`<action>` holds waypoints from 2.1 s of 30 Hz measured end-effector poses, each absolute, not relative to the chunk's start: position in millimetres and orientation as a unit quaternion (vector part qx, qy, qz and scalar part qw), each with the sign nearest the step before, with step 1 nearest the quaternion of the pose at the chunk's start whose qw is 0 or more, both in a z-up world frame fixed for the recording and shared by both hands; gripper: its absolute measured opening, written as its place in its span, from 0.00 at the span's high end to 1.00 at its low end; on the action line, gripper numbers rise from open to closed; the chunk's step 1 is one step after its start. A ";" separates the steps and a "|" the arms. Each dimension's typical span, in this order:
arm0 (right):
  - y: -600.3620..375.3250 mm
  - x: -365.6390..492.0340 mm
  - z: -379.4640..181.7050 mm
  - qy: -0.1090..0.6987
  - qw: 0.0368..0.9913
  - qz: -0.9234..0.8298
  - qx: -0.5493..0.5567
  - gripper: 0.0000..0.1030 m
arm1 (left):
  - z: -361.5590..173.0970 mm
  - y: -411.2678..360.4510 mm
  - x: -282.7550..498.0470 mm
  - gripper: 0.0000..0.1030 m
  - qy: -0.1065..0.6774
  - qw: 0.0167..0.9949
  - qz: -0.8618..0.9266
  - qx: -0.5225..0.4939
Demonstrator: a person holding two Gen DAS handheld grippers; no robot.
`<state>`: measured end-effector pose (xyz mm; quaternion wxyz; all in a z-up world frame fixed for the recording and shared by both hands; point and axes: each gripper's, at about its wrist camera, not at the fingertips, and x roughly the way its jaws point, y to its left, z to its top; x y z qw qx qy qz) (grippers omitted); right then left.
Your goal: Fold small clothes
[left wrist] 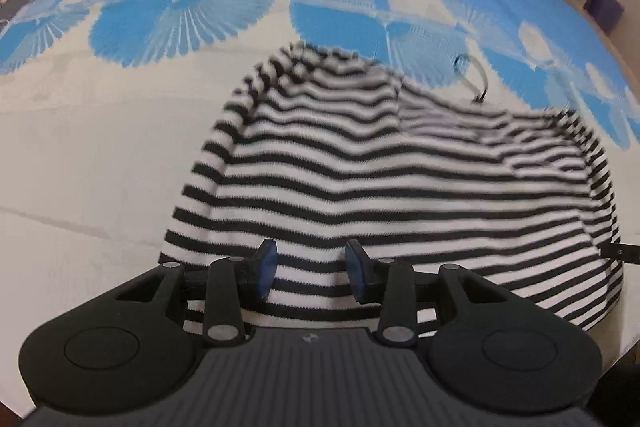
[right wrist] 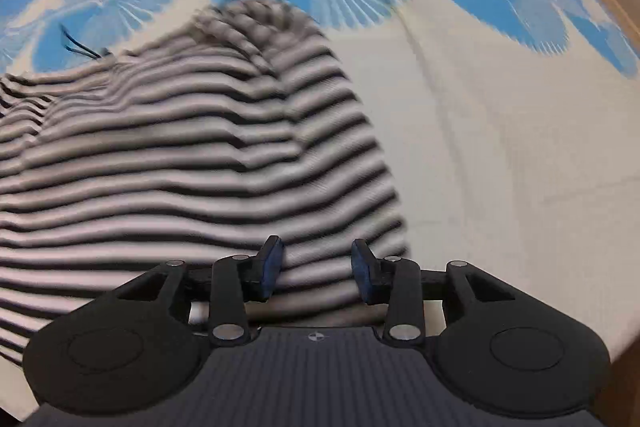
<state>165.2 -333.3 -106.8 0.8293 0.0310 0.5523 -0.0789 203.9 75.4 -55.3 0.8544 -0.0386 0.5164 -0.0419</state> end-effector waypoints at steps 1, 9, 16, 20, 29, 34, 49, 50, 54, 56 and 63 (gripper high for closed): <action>-338.1 163.3 -99.3 0.543 0.834 -0.087 0.039 0.61 | -50.6 76.6 199.8 0.60 0.502 0.863 -0.040 -0.042; -343.2 112.8 -21.3 0.407 0.908 -0.046 0.083 0.59 | -17.6 74.1 170.1 0.62 0.417 0.908 -0.022 -0.041; -348.6 85.3 -17.7 0.370 0.923 -0.054 0.092 0.56 | -9.5 76.8 148.9 0.62 0.418 0.903 -0.006 -0.097; -361.3 89.6 -28.3 0.385 0.914 -0.075 0.099 0.56 | -17.1 75.5 146.7 0.62 0.437 0.894 -0.007 -0.095; -370.1 88.0 -31.2 0.386 0.911 -0.078 0.121 0.56 | -30.4 69.5 143.0 0.62 0.454 0.888 -0.012 -0.068; -362.5 90.6 -31.5 0.387 0.914 -0.070 0.104 0.56 | -30.3 71.6 143.6 0.62 0.455 0.887 -0.013 -0.075; -359.6 89.9 -28.8 0.378 0.916 -0.076 0.109 0.56 | -52.6 146.1 138.1 0.62 0.503 0.844 -0.029 -0.183; -360.6 88.6 -27.8 0.376 0.916 -0.076 0.115 0.56 | -54.9 155.3 137.4 0.62 0.508 0.836 -0.037 -0.203; -363.3 83.0 -23.8 0.368 0.919 -0.068 0.127 0.56 | -70.7 184.1 133.0 0.60 0.541 0.794 -0.048 -0.274; -364.3 80.2 -21.5 0.364 0.920 -0.062 0.127 0.55 | -80.2 193.0 131.6 0.60 0.563 0.773 -0.035 -0.292; -373.7 77.7 -18.8 0.362 0.922 -0.056 0.128 0.55 | -108.0 198.3 139.9 0.57 0.598 0.733 0.019 -0.325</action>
